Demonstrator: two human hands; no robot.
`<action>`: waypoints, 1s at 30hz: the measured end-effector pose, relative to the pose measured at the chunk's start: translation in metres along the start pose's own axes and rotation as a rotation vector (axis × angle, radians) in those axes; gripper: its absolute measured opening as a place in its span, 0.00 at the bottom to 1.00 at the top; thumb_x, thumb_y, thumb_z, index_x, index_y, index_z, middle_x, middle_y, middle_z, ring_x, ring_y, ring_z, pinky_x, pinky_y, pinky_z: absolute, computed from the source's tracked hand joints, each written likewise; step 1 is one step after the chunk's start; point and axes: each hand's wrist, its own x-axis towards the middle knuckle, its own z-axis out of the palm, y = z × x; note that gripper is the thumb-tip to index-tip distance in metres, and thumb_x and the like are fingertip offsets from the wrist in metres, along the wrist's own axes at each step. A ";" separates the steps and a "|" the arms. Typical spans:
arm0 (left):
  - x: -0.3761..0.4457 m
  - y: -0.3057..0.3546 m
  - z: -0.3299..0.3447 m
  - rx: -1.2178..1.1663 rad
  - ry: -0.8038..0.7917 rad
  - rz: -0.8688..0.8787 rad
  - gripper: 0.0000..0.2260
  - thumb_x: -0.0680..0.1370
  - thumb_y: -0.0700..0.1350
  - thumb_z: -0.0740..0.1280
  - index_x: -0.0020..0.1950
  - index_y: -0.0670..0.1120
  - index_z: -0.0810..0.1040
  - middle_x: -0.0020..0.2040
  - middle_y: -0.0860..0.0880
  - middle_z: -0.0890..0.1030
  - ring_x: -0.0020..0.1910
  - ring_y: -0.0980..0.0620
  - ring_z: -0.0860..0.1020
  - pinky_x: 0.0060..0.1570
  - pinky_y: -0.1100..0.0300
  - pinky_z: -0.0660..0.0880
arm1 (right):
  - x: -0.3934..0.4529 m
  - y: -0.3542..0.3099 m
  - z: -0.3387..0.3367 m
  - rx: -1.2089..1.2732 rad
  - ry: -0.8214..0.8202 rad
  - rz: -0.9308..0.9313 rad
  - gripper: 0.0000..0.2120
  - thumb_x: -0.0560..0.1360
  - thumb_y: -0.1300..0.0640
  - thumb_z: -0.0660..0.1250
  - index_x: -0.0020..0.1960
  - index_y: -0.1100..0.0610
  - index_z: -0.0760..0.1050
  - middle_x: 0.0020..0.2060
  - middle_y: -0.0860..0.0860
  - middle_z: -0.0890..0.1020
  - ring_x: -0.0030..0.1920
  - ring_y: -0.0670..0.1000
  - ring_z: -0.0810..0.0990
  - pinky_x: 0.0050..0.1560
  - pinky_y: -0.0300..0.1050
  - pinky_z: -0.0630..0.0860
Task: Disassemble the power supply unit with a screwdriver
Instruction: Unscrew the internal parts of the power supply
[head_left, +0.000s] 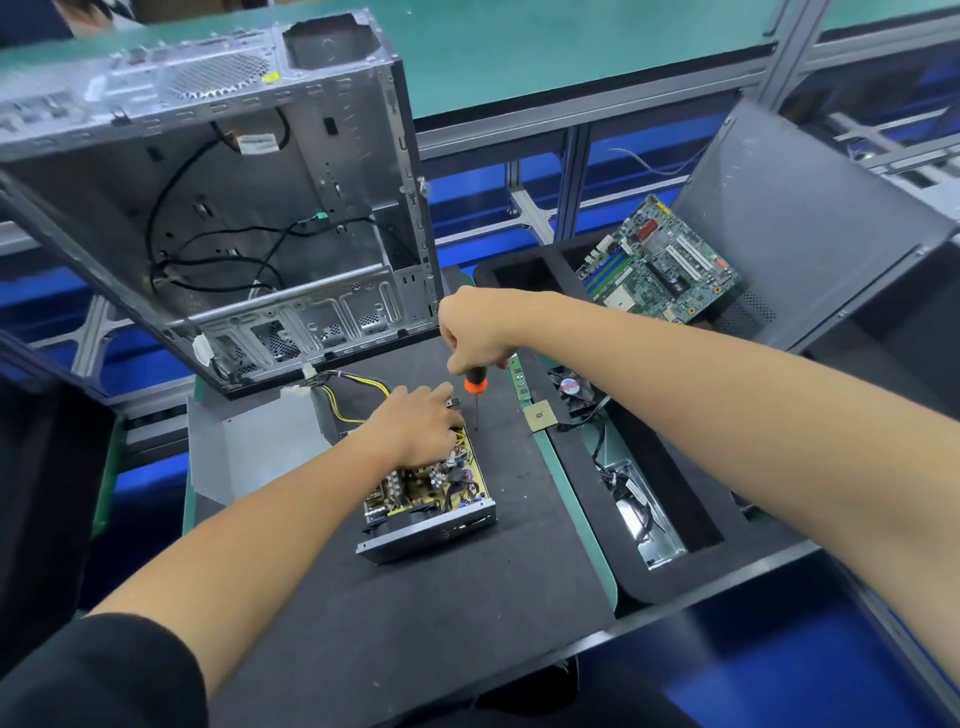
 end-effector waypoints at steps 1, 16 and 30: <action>0.000 0.002 -0.001 0.022 -0.015 -0.006 0.18 0.77 0.50 0.51 0.63 0.55 0.74 0.53 0.47 0.67 0.52 0.45 0.72 0.43 0.52 0.65 | 0.001 0.000 0.001 -0.006 -0.008 -0.002 0.10 0.74 0.57 0.65 0.36 0.61 0.74 0.30 0.58 0.83 0.30 0.54 0.83 0.30 0.37 0.75; 0.013 0.019 -0.024 0.393 -0.061 0.154 0.17 0.73 0.47 0.56 0.57 0.52 0.78 0.65 0.47 0.66 0.66 0.47 0.61 0.40 0.53 0.66 | -0.003 0.010 0.009 0.015 -0.071 0.000 0.13 0.76 0.53 0.65 0.39 0.62 0.78 0.33 0.59 0.84 0.31 0.54 0.85 0.26 0.35 0.70; 0.033 0.018 -0.037 0.220 -0.294 0.193 0.06 0.71 0.43 0.57 0.44 0.45 0.71 0.50 0.47 0.73 0.50 0.45 0.74 0.49 0.53 0.75 | 0.002 0.009 0.011 0.001 -0.072 -0.015 0.12 0.73 0.57 0.64 0.32 0.59 0.72 0.25 0.57 0.80 0.31 0.56 0.84 0.30 0.39 0.73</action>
